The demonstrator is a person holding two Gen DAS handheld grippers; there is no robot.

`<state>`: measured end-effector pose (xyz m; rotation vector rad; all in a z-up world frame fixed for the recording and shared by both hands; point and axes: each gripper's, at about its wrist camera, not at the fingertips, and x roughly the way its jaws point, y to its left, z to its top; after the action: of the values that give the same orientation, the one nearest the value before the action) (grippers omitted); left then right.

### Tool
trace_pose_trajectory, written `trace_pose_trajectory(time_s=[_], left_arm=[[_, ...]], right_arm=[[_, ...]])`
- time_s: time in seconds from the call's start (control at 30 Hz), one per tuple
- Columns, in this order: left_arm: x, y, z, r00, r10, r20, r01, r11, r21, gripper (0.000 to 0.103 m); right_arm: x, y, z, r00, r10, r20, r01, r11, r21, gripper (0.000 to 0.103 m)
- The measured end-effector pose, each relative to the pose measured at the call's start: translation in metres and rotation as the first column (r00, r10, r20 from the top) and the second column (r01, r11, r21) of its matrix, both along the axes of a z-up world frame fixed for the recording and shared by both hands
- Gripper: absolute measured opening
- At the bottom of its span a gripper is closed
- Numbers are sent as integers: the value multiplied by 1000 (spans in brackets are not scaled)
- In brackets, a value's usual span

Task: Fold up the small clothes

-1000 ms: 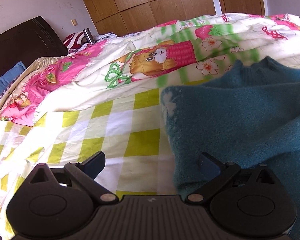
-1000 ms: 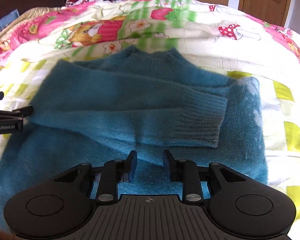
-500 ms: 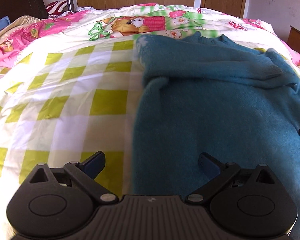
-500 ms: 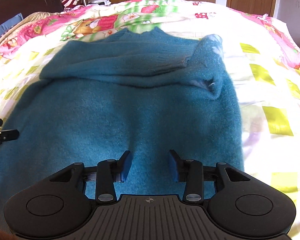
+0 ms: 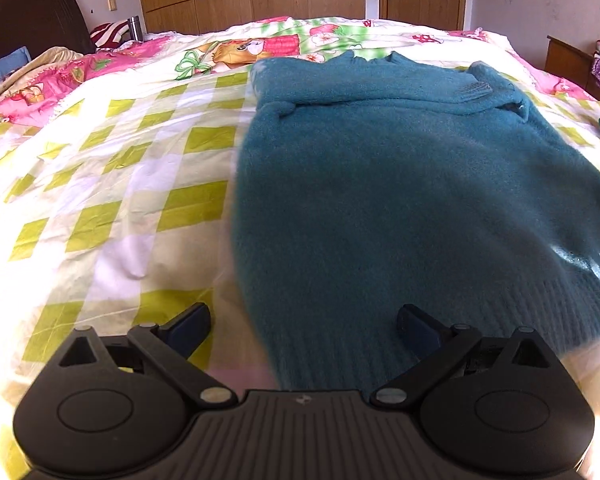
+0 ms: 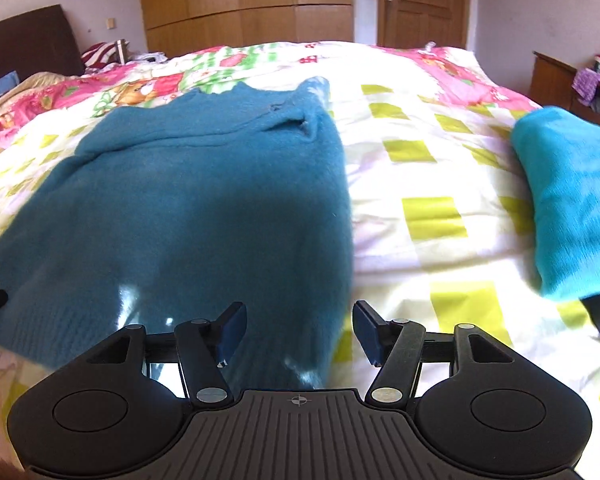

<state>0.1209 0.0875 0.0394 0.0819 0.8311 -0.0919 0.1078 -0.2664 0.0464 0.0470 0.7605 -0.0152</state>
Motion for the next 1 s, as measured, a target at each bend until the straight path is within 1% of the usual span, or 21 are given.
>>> trace_pose_trajectory(time_s=[0.1,0.17,0.2,0.33,0.4,0.47,0.5,0.53,0.6,0.63,0.67,0.73,0.8,0.83,0.87,0.9,0.93,0.97,1.0], left_arm=[[-6,2,5,1000,27,1,-27,1000,3,103],[-6,1,5,999,38,4,-38,999,25,103],[-5,0,4,999,48,7,-48,998,37,103],[-4,3,7,994,101,34,-102,994,32,103],[1,7,6,991,130,41,-131,991,40,103],[9,12,0,991,134,6,-134,991,25,103],[13,14,-5,991,134,-26,-134,991,13,103],[15,15,-7,990,137,-41,-136,991,7,103],[16,15,-4,990,132,-50,-133,991,-14,103],[16,15,-2,991,124,-57,-126,992,-30,99],[17,15,-1,991,119,-64,-122,992,-40,95],[19,15,-1,991,111,-76,-115,992,-51,94],[25,14,-5,990,109,-86,-114,992,-55,94],[30,13,-8,989,104,-108,-110,992,-54,95],[34,11,-10,987,103,-125,-109,993,-43,98],[36,10,-11,986,105,-127,-111,993,-39,98],[36,9,-10,986,106,-125,-111,993,-37,95],[33,8,-8,988,99,-121,-104,994,-40,82],[28,8,-4,990,86,-115,-92,994,-51,74]], right_arm=[[-7,-15,-6,999,-41,-14,42,993,112,59],[-5,-24,-12,998,-48,-31,53,982,182,60],[-4,-27,-13,999,-46,-26,51,977,205,60],[0,-31,-11,999,-36,5,33,960,279,60],[7,-32,-16,1000,-14,-11,17,952,305,60],[17,-32,-24,1000,-15,-24,22,947,322,60],[20,-33,-26,999,-18,-31,27,943,331,60],[22,-33,-25,999,-20,-33,30,939,342,61],[20,-34,-23,999,-2,-34,16,918,396,58],[18,-34,-22,999,3,-36,12,911,413,56],[16,-33,-23,999,7,-43,11,913,407,53],[18,-31,-26,998,13,-55,9,921,389,50],[23,-32,-27,998,4,-66,23,912,410,50],[26,-32,-28,997,-2,-73,33,903,429,50],[28,-32,-28,997,-13,-80,46,898,437,42],[29,-31,-28,995,-29,-92,66,900,431,34],[29,-31,-27,993,-43,-106,84,903,422,16],[26,-34,-26,992,-48,-113,93,895,435,12],[22,-37,-24,993,-49,-109,93,885,456,12]])
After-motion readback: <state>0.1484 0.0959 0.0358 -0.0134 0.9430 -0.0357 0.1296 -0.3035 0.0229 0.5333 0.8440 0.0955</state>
